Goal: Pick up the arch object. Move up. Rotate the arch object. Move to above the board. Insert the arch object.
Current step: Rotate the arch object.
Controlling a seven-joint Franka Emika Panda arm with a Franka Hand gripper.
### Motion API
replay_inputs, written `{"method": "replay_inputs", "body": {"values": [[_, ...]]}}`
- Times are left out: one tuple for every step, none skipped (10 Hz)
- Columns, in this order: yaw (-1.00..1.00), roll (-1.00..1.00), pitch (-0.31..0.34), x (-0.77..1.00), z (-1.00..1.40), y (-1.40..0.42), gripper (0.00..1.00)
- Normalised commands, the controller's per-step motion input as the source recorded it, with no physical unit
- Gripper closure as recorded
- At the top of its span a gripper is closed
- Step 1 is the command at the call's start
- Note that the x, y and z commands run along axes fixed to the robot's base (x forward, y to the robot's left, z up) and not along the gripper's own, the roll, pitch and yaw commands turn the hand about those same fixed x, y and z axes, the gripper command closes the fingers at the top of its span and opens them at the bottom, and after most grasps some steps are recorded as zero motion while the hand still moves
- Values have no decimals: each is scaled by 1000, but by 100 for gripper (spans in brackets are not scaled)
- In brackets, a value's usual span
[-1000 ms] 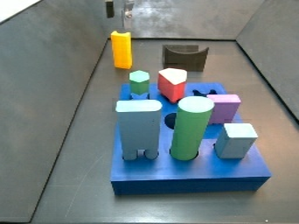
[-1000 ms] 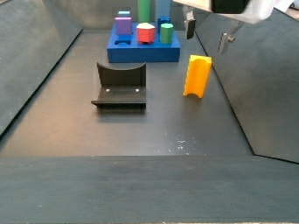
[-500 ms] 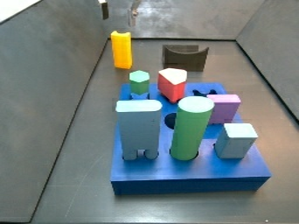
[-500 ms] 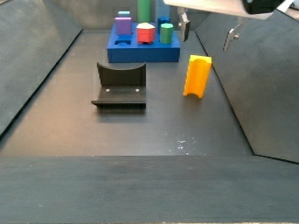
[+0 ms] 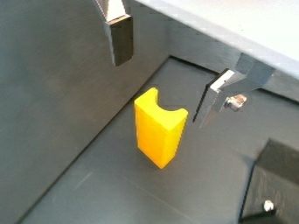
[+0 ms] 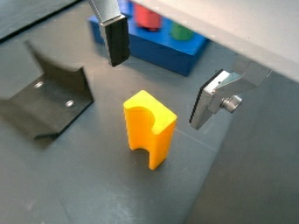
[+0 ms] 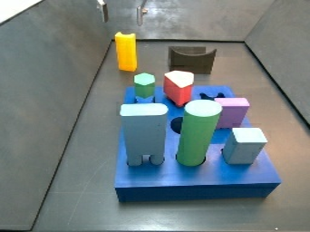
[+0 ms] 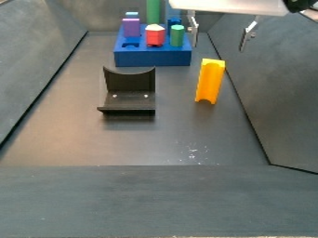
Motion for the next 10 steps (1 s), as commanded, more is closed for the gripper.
{"method": "replay_inputs", "body": {"values": [[873, -35, 18, 38, -30, -4, 0], [462, -35, 18, 38, -30, -4, 0], [332, -35, 18, 38, -30, -4, 0], [176, -35, 17, 0, -1000, 0, 0], [115, -35, 12, 4, -1000, 0, 0], [65, -40, -19, 20, -1000, -3, 0], [51, -46, -31, 26, -1000, -8, 0], [43, -55, -42, 30, -995, -13, 0], [39, -59, -45, 28, -899, -12, 0], [34, -64, -49, 28, -773, -10, 0]]}}
